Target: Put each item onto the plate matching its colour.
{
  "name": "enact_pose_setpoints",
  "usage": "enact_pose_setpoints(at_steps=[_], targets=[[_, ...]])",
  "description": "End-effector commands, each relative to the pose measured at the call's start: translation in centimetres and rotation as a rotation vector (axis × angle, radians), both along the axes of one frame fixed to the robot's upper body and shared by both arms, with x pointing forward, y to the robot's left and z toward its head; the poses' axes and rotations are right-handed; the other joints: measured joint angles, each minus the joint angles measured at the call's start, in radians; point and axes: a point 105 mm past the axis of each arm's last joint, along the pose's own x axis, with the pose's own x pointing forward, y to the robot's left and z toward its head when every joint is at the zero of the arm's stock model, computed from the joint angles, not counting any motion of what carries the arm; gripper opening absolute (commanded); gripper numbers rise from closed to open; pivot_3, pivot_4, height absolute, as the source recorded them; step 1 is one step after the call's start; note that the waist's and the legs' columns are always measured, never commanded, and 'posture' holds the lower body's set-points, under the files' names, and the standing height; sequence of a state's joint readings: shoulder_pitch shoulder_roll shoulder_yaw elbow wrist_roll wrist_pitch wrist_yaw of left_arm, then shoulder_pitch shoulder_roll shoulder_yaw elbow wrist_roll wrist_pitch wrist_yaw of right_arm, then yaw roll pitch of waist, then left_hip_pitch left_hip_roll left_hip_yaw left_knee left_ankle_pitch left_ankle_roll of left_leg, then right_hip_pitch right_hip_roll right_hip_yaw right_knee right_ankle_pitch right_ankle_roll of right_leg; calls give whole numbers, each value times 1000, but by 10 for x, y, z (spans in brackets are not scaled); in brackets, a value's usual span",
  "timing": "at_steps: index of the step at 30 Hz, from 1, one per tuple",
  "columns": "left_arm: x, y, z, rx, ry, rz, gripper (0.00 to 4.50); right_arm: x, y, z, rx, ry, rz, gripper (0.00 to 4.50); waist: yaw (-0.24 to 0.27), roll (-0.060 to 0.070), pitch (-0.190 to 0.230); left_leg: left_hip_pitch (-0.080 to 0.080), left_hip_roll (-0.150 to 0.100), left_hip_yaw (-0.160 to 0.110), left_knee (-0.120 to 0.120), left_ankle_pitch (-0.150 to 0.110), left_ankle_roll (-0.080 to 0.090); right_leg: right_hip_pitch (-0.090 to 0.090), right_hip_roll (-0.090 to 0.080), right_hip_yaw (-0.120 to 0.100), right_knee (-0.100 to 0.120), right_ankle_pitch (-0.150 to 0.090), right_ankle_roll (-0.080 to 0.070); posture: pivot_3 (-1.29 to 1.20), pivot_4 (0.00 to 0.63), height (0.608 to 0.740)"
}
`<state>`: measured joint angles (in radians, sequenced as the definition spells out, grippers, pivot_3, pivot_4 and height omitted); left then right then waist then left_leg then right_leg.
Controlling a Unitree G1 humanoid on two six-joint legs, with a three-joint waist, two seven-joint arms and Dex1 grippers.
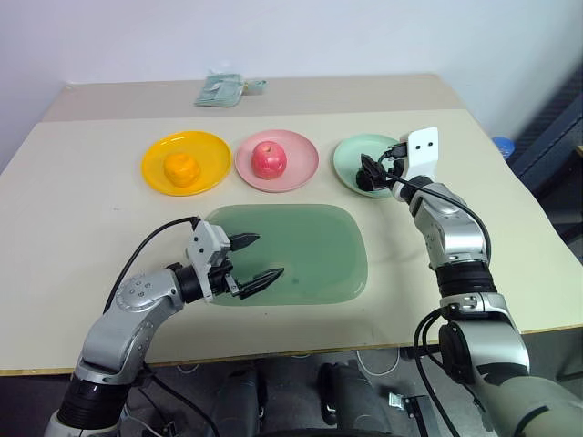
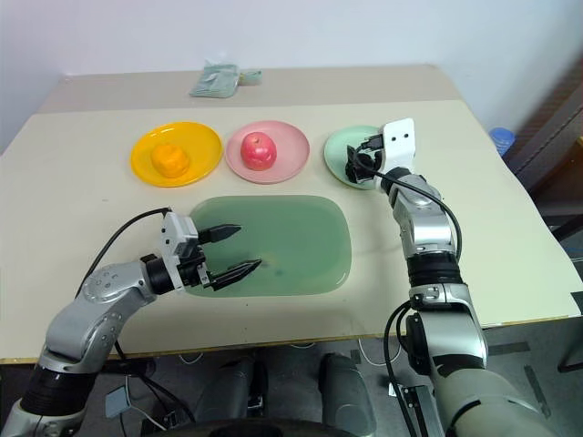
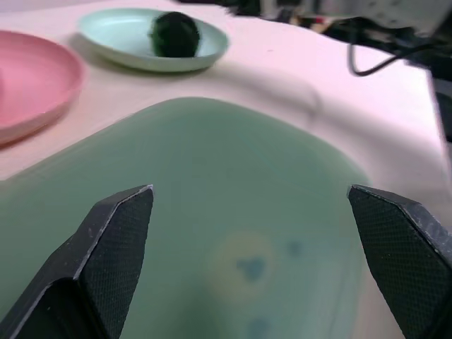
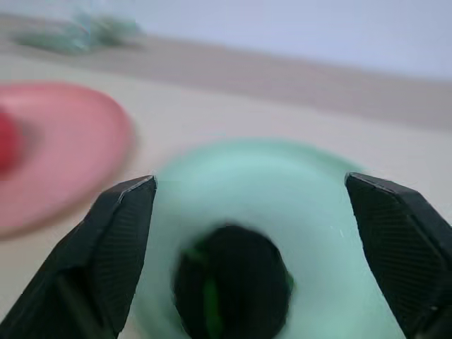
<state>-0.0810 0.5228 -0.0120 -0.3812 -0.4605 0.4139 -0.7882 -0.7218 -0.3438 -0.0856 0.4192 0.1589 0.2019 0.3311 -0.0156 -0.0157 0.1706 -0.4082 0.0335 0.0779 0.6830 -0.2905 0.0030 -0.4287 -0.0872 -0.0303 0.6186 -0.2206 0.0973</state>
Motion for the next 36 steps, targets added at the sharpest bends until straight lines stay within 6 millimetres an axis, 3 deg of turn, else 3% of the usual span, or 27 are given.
enact_pose_setpoints(at_steps=[1,5,10,16,20,29,36], targets=[[16,36,16,10,-101,196,4500,-37,19,22,-50,-117,256,4469,5,0,0,0,0,0,0,0,0,0,0,0,0,0,0,0,150,740],[19,76,19,20,-115,349,4500,-87,19,6,-89,-33,496,4469,5,0,0,0,0,-2,0,-1,1,0,-1,0,-1,0,0,0,150,740],[7,112,14,62,-78,439,4500,-118,-4,-13,-125,89,548,4469,1,0,0,1,1,-1,0,-1,2,0,-2,0,-2,-2,-3,0,150,740],[0,122,11,89,-49,449,4500,-123,-13,-20,-135,125,521,4469,5,0,0,1,1,0,0,-1,1,0,-2,0,-2,-2,-4,0,150,740],[6,116,15,84,-51,455,4500,-119,-19,-17,-109,121,512,4469,6,0,0,1,1,0,0,-1,1,0,-2,0,-2,-2,-4,0,150,740],[-6,108,10,70,-14,466,4500,-122,-13,-25,-109,165,544,4469,4,0,0,1,1,-1,0,-1,1,0,-1,0,-2,-2,-4,0,150,740],[-16,114,4,60,0,501,4500,-117,-4,-24,-103,177,577,4469,5,0,0,1,1,-1,0,-1,1,0,-1,0,-2,-2,-4,0,150,740]])
